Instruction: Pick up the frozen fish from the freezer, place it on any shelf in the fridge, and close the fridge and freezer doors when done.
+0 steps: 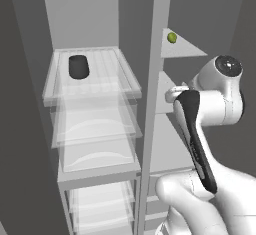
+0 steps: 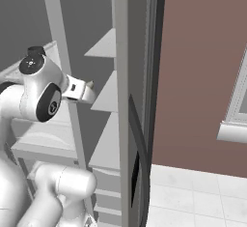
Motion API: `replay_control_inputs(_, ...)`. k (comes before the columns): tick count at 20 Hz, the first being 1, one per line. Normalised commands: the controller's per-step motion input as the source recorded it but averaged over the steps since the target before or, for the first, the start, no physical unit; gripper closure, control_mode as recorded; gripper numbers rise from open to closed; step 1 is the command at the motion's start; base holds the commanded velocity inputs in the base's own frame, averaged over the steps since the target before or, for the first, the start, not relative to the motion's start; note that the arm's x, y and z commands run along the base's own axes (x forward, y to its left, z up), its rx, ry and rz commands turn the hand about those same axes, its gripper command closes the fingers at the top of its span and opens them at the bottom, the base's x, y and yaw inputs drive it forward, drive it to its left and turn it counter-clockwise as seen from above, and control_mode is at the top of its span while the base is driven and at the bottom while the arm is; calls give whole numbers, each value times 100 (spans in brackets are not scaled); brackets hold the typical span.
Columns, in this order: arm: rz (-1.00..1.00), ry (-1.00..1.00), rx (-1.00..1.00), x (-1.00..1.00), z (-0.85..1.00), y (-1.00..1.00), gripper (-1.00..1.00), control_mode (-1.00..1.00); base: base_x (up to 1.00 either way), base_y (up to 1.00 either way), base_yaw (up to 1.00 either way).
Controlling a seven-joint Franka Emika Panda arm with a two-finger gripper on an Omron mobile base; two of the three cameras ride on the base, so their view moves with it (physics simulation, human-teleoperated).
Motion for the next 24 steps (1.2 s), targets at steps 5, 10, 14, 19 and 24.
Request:
replay_control_inputs(5, 0, 0, 1, -92, -20, -1, 100, -100, 0, 0, 0)
replay_control_inputs(10, 0, 0, 2, -55, -1, 0, 100, 100, -27, 10, 0)
replay_control_inputs(14, 0, 0, 0, 0, 0, 0, 100, 100, -35, 51, 0)
replay_control_inputs(19, 0, 0, 0, 0, 0, 0, 100, 100, -2, 72, 0)
replay_control_inputs(24, 0, 0, 0, 0, 0, 0, 100, 100, 20, 48, 0)
